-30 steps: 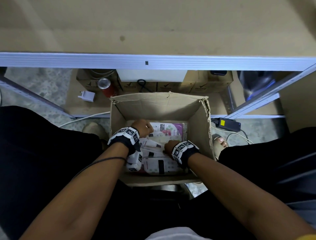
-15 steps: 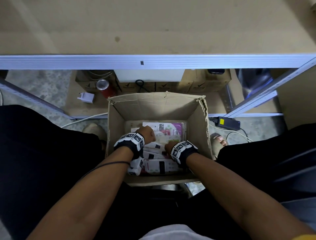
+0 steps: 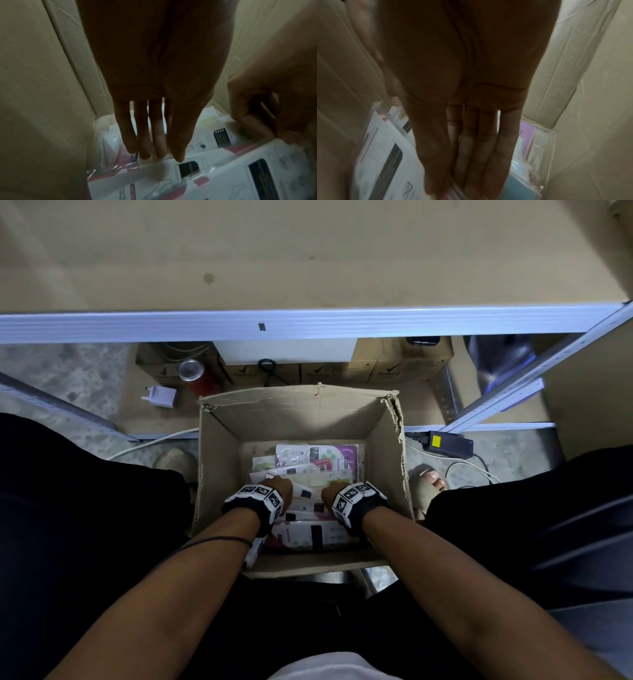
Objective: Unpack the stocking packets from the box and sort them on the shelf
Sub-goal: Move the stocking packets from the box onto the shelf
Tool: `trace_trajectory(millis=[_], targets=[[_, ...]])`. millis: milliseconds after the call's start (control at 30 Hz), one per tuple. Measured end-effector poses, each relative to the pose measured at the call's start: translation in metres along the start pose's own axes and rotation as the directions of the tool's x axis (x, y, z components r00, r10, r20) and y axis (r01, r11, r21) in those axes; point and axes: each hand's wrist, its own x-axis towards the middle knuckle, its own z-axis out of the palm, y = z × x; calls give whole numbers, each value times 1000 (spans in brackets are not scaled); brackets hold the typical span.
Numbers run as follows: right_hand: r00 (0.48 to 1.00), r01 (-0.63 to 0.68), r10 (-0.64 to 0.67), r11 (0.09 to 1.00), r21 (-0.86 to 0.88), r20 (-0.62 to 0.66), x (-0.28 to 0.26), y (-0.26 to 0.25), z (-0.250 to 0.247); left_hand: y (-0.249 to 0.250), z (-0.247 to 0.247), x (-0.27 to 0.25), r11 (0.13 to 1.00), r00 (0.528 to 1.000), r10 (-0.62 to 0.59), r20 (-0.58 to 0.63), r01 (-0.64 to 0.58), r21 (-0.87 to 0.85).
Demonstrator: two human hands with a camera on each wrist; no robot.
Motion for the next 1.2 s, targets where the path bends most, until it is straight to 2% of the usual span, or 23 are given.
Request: trace_trajectory(millis=[167, 467, 600, 767, 933, 1200], targets=[[1000, 8, -8, 1000, -29, -2, -7, 0, -2, 8, 4, 4, 998, 1000, -15, 9, 14, 62], [995, -30, 27, 999, 31, 93, -8, -3, -13, 12, 6, 5, 981, 996, -37, -76, 51, 189], [994, -30, 24, 998, 46, 109, -7, -1, -13, 12, 10, 8, 976, 997, -21, -73, 36, 214], [991, -42, 34, 997, 61, 128, -5, -1, -13, 11, 12, 8, 973, 992, 25, -125, 4, 231], [998, -5, 3, 1000, 31, 64, -5, 0, -9, 12, 9, 12, 984, 972, 50, -231, -9, 178], [1000, -13, 14, 999, 40, -4, 6, 4, 1, 12, 1, 6, 987, 972, 81, -220, -48, 155]])
